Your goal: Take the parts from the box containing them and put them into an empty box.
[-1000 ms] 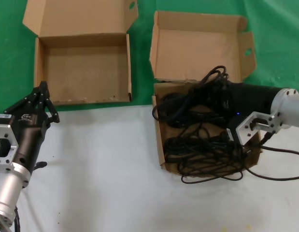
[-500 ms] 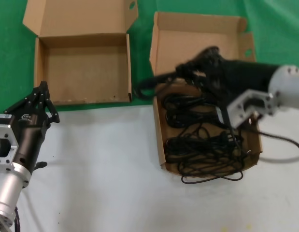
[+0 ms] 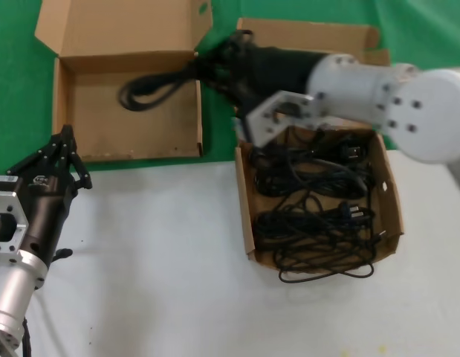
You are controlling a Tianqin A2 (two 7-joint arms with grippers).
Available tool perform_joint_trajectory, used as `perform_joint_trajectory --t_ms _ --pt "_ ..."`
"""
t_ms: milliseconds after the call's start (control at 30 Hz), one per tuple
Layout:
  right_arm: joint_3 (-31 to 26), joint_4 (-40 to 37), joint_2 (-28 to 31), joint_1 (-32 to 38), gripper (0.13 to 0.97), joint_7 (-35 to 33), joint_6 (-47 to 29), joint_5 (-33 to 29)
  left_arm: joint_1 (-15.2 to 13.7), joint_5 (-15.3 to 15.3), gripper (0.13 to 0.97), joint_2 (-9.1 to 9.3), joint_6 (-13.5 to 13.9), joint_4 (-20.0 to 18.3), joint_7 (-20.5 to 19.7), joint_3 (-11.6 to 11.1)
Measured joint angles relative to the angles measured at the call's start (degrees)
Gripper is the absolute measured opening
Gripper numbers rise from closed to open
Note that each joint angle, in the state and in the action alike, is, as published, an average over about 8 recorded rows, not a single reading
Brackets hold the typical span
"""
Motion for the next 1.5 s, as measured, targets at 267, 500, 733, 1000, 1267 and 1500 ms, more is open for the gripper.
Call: perform_joint_trajectory --t_ms 267,500,733,1000,1267,1500 --pt "-1.9 -7.0 -6.6 2.5 0.214 -2.2 4.3 0.3 0.0 0.0 0.145 0.00 0.0 0.0 0.0 0.0" --pt "-2.4 -9.6 -8.2 2.8 0.242 -5.0 7.4 2.5 0.0 0.0 0.145 0.00 0.0 0.0 0.0 0.0" --pt "-1.4 -8.3 -6.9 0.9 0.321 -7.8 9.8 7.2 0.0 0.0 0.145 0.00 0.0 0.0 0.0 0.0" --pt "4.9 -2.0 -4.0 -4.5 0.400 -1.6 12.0 5.9 0.0 0.0 0.145 0.00 0.0 0.0 0.0 0.0" --pt "14.2 6.1 -0.7 -13.8 0.555 8.2 14.0 5.3 0.0 0.0 0.145 0.00 0.0 0.0 0.0 0.0" --pt "19.3 10.9 2.0 -21.5 0.705 13.1 15.8 7.6 0.0 0.0 0.145 0.00 0.0 0.0 0.0 0.0"
